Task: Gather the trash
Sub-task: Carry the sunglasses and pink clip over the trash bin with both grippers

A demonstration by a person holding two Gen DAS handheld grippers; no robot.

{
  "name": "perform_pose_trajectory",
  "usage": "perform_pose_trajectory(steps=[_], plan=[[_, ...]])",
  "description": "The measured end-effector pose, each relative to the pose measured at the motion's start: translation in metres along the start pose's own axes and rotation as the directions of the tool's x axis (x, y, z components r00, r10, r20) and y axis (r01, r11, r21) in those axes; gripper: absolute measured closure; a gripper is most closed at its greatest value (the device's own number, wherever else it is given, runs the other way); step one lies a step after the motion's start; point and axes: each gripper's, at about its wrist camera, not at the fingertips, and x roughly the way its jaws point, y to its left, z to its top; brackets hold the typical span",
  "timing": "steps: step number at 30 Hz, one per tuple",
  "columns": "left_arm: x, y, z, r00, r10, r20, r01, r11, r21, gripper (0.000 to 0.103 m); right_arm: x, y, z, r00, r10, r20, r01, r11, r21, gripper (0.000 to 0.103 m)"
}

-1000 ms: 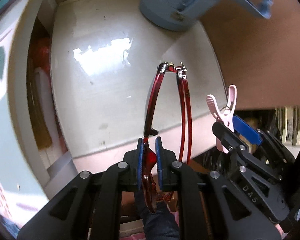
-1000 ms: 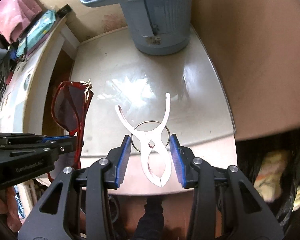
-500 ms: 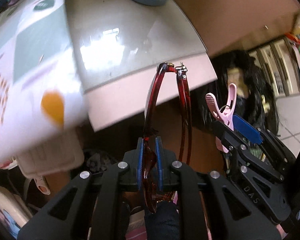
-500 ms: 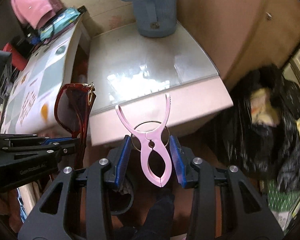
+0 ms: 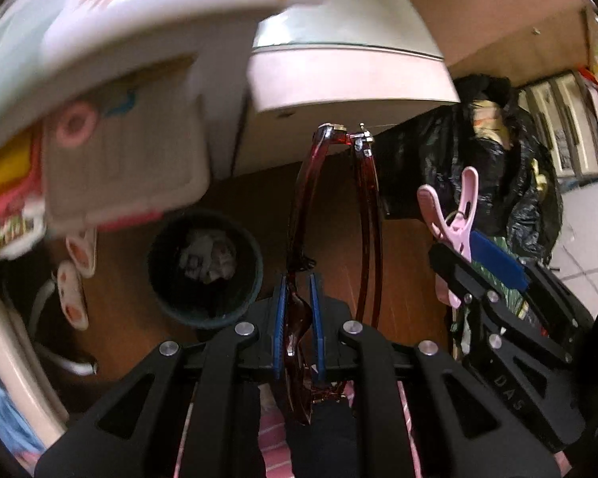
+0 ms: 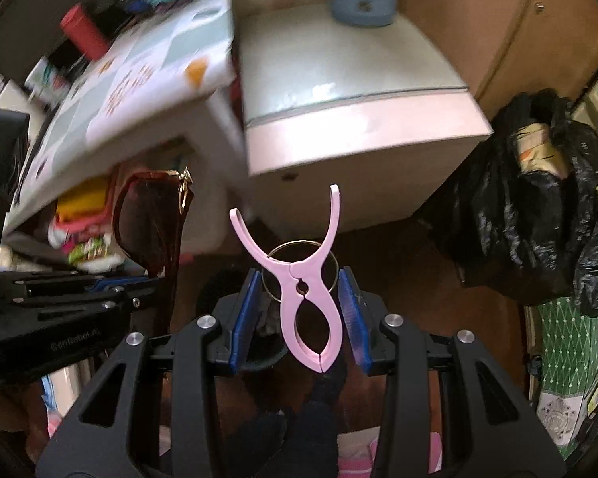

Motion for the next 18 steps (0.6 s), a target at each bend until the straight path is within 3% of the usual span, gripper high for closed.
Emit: perform_pose_trajectory(steps=[10,18], plan=[[0.041,0.064,-0.056,0.998,0.041,-0.037,-0.046,0.987,-0.156,0.091,0.055,0.051,-0.042,0.992,0.066,-0.111,-0.082,0.985,-0.150,0.062],[0.078,0.104,-0.085,0.997,0.045,-0.063,-0.060,0.964,-0.258,0.091,0.107,0.075,-0.067,0.979,0.071,-0.193,-0.117,0.964,-0.241,0.062]])
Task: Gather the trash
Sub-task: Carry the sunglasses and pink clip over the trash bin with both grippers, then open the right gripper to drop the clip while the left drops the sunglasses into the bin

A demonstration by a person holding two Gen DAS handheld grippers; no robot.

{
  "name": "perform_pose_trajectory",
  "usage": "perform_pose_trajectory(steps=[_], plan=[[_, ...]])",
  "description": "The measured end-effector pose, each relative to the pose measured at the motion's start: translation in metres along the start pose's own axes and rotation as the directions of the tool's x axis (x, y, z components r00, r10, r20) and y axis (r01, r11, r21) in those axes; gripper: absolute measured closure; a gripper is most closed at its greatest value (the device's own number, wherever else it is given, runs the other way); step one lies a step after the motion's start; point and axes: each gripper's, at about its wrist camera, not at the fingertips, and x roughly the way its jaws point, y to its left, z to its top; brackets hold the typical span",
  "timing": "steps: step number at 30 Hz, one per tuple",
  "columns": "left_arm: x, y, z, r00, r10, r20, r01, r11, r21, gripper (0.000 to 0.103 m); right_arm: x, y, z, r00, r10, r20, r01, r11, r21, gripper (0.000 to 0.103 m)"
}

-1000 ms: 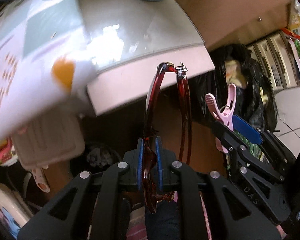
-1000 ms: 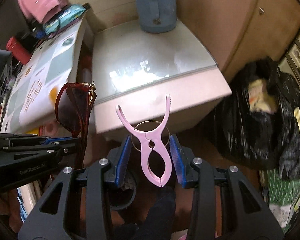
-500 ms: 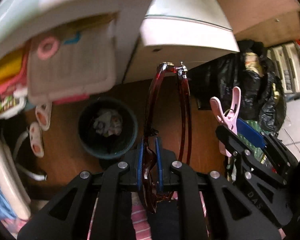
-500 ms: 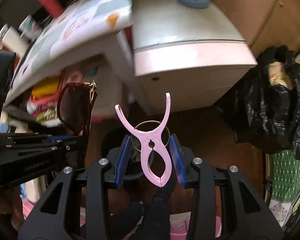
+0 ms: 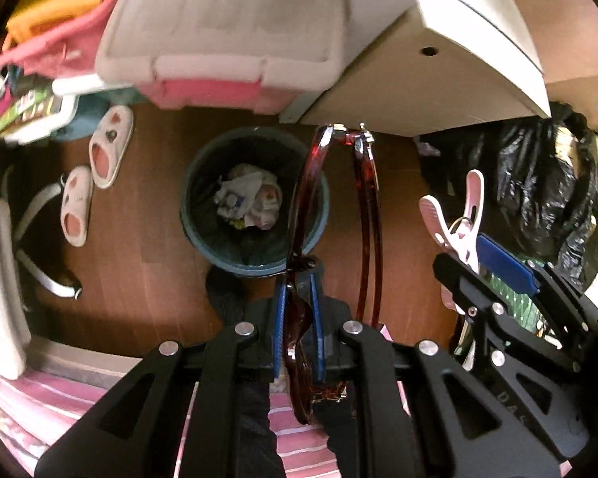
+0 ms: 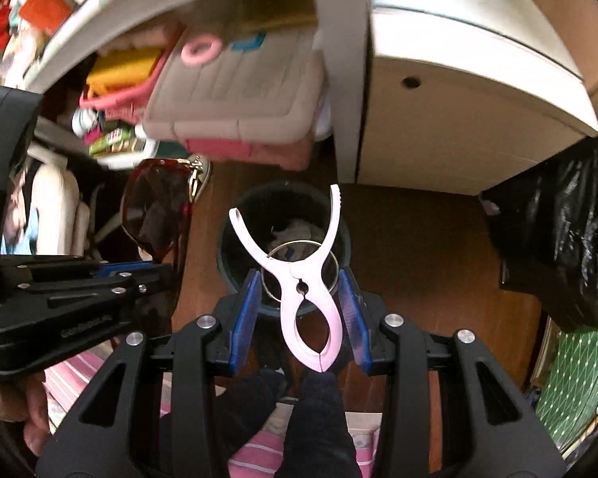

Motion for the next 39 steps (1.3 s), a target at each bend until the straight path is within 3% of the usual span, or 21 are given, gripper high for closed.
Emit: perform_pose_trajectory(steps=[7,18,19,20,26,30,34,39], plan=[[0.051,0.035,0.009,1.000,-0.002,-0.009,0.002,0.999,-0.053,0.091,0.064,0.013,0.005,0.999,0.010,-0.047,-0.013,0.997,-0.074,0.062],[0.146,0.071,0.031,0.999,0.002,-0.035,-0.004,0.999,-0.048,0.091,0.176,0.015,0.004,0.995,-0.003,-0.100,-0.010,0.991,-0.134,0.061],[0.154,0.073,0.033,0.999,0.003,-0.037,-0.005,0.999,-0.048,0.091,0.182,0.015,0.004,0.995,-0.002,-0.098,-0.012,0.990,-0.138,0.058],[0.157,0.074,0.034,0.999,0.003,-0.038,-0.005,0.999,-0.048,0.091,0.189,0.015,0.005,0.995,-0.004,-0.098,-0.010,0.989,-0.147,0.048],[0.174,0.076,0.042,0.999,0.016,-0.045,-0.018,0.999,-0.045,0.089,0.198,0.007,0.005,0.995,-0.023,-0.098,0.009,0.990,-0.142,0.032],[0.175,0.070,0.047,0.999,0.018,-0.040,-0.020,0.999,-0.029,0.086,0.195,0.003,0.004,0.995,-0.023,-0.099,0.011,0.992,-0.126,0.030],[0.173,0.063,0.051,0.999,0.026,-0.030,-0.026,1.000,-0.006,0.066,0.191,-0.001,0.001,0.994,-0.030,-0.104,0.018,0.993,-0.113,0.028],[0.169,0.052,0.054,0.999,0.033,-0.020,-0.032,0.999,0.022,0.055,0.184,-0.005,-0.003,0.994,-0.035,-0.105,0.024,0.995,-0.100,0.027]])
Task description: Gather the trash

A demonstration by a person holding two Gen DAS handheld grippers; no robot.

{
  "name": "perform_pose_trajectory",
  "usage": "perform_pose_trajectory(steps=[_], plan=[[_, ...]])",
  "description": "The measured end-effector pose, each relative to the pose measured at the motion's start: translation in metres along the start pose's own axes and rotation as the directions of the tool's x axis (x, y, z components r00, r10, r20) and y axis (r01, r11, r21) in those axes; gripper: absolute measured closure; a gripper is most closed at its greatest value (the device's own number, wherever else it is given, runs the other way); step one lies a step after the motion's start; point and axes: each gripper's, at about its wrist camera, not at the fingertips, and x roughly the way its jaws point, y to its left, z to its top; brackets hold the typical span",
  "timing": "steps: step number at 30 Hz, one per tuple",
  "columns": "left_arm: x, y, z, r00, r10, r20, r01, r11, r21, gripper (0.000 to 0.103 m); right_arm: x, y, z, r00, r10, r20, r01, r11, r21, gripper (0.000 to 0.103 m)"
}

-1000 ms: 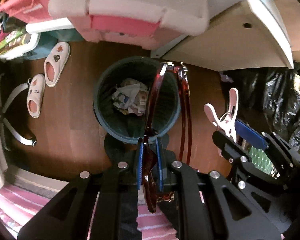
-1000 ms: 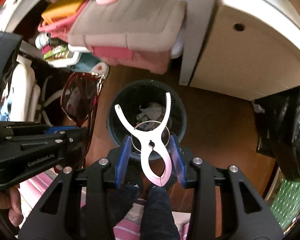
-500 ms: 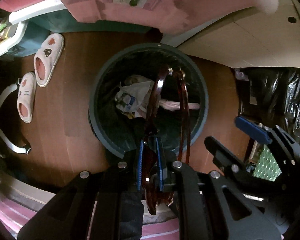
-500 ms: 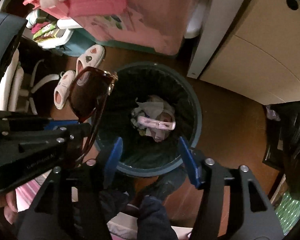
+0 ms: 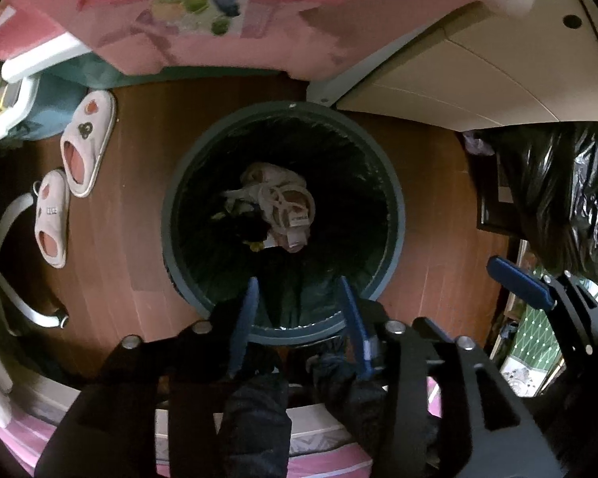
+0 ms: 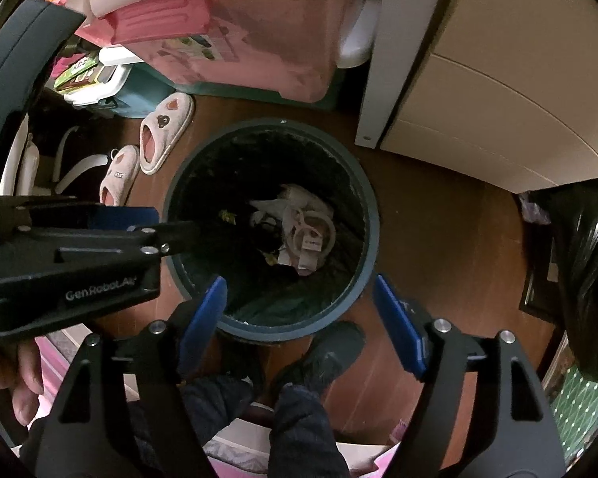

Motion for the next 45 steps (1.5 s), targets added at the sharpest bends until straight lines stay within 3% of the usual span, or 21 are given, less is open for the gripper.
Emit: perform_pose_trajectory(steps=[8,10,14,25,31,39,45], plan=[[-0.026,-0.018,-0.003,0.999,0.040,0.019,-0.040,0.999,0.031,0.034,-0.027,0.000,-0.010,1.000,-0.010,0.001,0.010,1.000,0.005,0.021],[-0.038,-0.021,-0.005,0.998,0.054,0.029,-0.055,0.998,0.032,0.023,-0.040,-0.001,-0.013,1.000,-0.009,0.003,0.009,1.000,0.017,0.018],[-0.068,-0.028,-0.010,0.996,0.075,0.048,-0.076,0.996,0.035,0.016,-0.070,-0.002,-0.013,1.000,-0.016,0.023,0.015,0.999,0.037,0.015],[-0.156,-0.045,-0.025,0.988,0.120,0.093,-0.124,0.992,0.039,0.009,-0.164,-0.005,-0.012,0.994,-0.022,0.106,0.016,0.998,0.061,0.012],[-0.220,-0.055,-0.036,0.982,0.123,0.144,-0.128,0.991,0.023,0.005,-0.237,-0.004,-0.017,0.983,-0.010,0.183,-0.007,0.996,0.093,0.012],[-0.315,-0.084,-0.057,0.953,0.138,0.268,-0.156,0.987,0.045,0.005,-0.332,0.001,-0.027,0.955,0.010,0.296,-0.046,0.992,0.114,0.012],[-0.377,-0.098,-0.071,0.932,0.122,0.342,-0.145,0.989,0.042,0.005,-0.393,0.011,-0.027,0.927,0.031,0.374,-0.061,0.996,0.069,0.012]])
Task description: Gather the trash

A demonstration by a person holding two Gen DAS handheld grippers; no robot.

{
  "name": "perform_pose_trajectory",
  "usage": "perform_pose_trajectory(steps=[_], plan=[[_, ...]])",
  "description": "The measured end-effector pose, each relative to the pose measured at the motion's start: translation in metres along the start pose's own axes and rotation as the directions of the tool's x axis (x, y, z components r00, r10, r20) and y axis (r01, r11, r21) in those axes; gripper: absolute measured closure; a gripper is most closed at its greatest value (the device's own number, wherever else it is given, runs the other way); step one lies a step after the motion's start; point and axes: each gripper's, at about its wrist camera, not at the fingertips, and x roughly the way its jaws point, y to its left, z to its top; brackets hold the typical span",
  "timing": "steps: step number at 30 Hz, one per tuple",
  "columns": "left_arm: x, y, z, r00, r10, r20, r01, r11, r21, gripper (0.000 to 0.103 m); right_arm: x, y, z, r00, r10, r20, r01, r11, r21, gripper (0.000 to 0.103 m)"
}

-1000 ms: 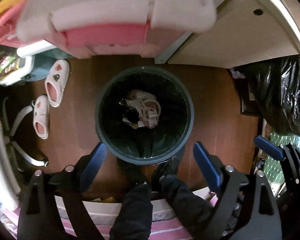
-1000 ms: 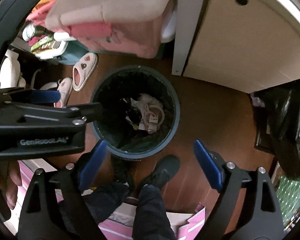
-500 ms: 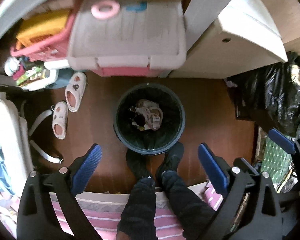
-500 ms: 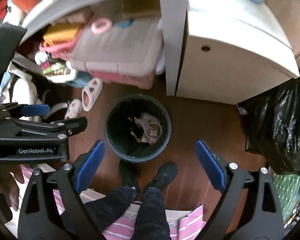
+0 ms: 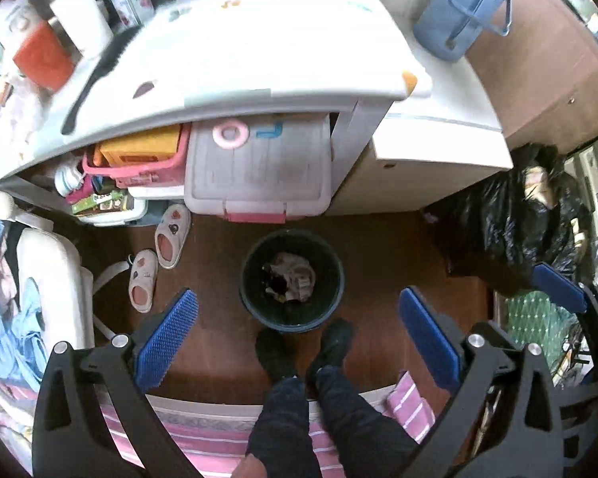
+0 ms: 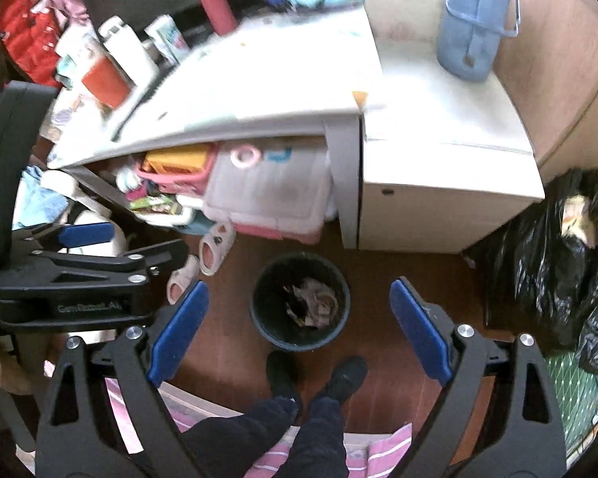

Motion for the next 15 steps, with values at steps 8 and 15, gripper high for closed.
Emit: perform_pose_trajectory(steps=[8,15], plan=[[-0.049,-0.003,0.003,0.997,0.027,0.069,-0.025,1.000,-0.018,0.005,-0.042,0.012,0.012,0.997,0.012,0.079,-0.007,0.998,-0.063,0.011],[-0.061,-0.004,0.006,0.994,0.039,0.103,-0.036,0.999,-0.027,0.005,-0.053,0.011,0.015,0.994,0.015,0.112,-0.006,0.997,-0.073,0.011]])
